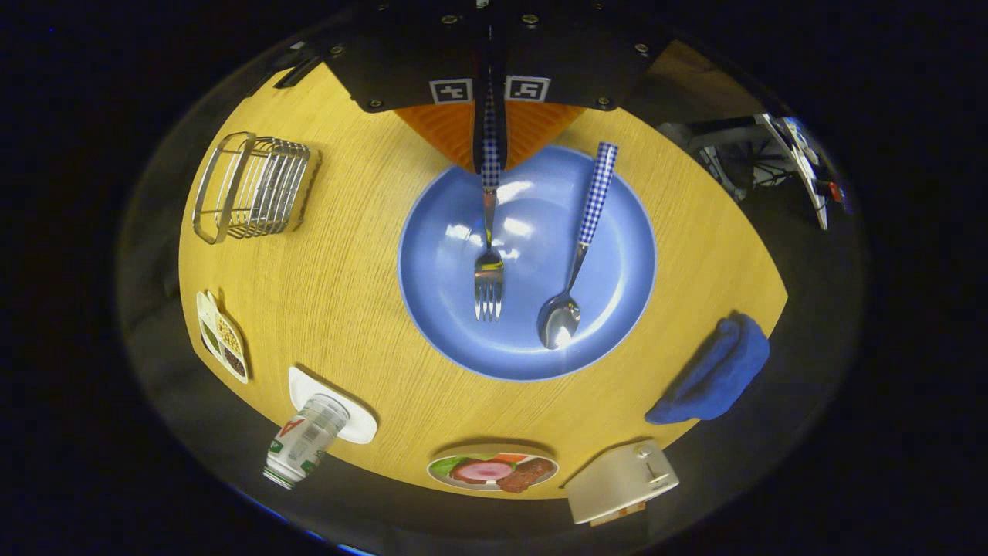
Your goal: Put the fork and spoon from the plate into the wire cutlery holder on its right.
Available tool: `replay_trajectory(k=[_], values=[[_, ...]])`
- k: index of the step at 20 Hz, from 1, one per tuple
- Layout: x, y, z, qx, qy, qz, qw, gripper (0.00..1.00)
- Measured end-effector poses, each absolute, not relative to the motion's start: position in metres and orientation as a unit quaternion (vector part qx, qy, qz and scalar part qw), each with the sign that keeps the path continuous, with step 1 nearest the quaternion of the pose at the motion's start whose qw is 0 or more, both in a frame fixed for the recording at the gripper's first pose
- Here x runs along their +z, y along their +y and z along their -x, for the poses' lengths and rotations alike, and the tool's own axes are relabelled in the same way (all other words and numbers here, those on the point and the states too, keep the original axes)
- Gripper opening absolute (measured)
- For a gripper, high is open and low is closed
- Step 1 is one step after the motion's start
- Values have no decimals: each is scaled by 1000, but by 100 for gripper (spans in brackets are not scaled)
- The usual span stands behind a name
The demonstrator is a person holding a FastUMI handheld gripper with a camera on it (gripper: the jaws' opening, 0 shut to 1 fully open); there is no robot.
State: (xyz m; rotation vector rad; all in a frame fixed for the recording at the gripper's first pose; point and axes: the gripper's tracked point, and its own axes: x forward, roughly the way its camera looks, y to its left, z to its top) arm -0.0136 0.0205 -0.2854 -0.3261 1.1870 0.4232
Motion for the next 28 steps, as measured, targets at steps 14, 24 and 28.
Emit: replay_trajectory(k=[14,24,28], values=[[-192,-141,39,191,589,332,712,1],[-184,-217,16,146,661,360,642,1],[-203,-212,-1,155,679,366,618,1]])
